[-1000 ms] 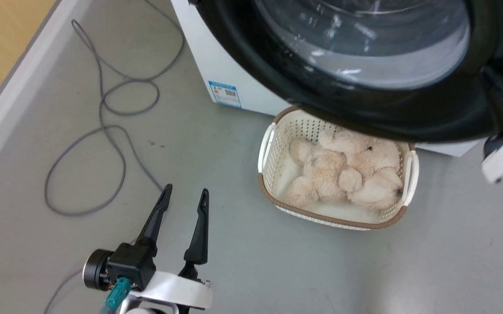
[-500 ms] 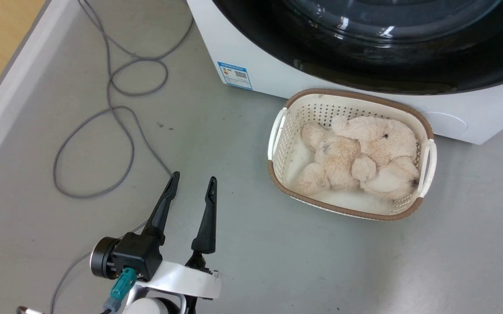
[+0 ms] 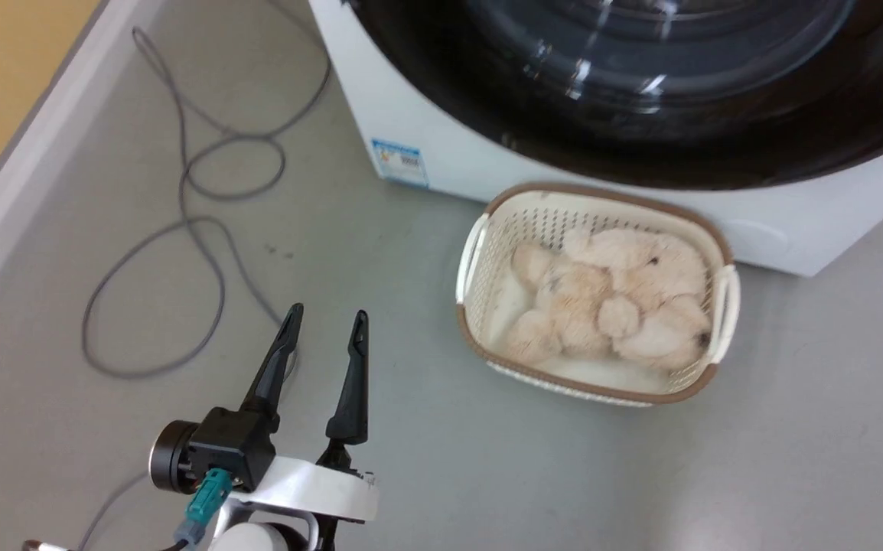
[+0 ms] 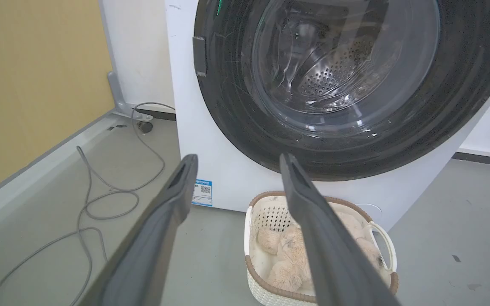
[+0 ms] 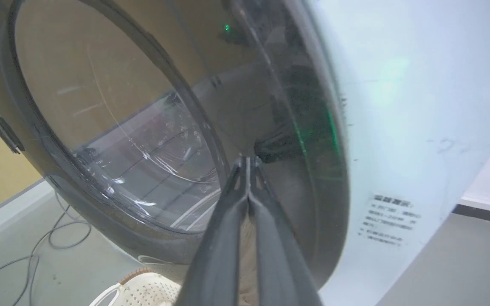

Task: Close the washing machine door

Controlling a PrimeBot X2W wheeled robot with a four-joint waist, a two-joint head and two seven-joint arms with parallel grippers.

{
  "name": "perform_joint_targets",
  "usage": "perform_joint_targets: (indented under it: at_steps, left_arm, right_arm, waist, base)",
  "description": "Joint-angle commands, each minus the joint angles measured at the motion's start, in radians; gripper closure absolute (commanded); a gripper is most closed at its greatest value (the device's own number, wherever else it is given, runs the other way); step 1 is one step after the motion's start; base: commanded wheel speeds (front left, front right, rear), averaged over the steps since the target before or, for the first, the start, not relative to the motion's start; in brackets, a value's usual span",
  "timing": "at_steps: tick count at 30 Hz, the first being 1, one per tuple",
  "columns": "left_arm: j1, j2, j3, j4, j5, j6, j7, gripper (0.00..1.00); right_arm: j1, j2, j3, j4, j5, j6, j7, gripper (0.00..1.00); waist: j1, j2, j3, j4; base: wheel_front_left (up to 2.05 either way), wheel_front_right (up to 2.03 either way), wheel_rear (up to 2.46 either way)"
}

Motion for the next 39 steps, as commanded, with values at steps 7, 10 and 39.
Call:
perform_joint_targets:
  at_steps: [7,10,39]
  left_arm:
    - [0.038,0.000,0.043,0.042,0.009,-0.013,-0.004,0.00]
    - [0.054,0.000,0.058,0.056,0.013,-0.022,-0.004,0.00]
    - [0.181,0.000,0.096,0.112,0.014,-0.038,-0.004,0.00]
  right_arm:
    - [0.220,0.006,0.076,-0.107,0.056,-0.005,-0.087,1.00]
    - [0.320,0.015,0.077,-0.177,0.061,-0.005,-0.100,1.00]
    - [1.041,0.370,-0.268,-0.769,-0.220,-0.005,-0.063,0.00]
  waist:
    - [-0.0001,0.0000,-0.154,-0.099]
    - [-0.0001,0.0000,-0.196,-0.132]
    - [-0.0001,0.0000,-0.354,-0.242]
  base:
    - [0.00,0.00,0.00]
    - [0.00,0.00,0.00]
    - [0.00,0.00,0.00]
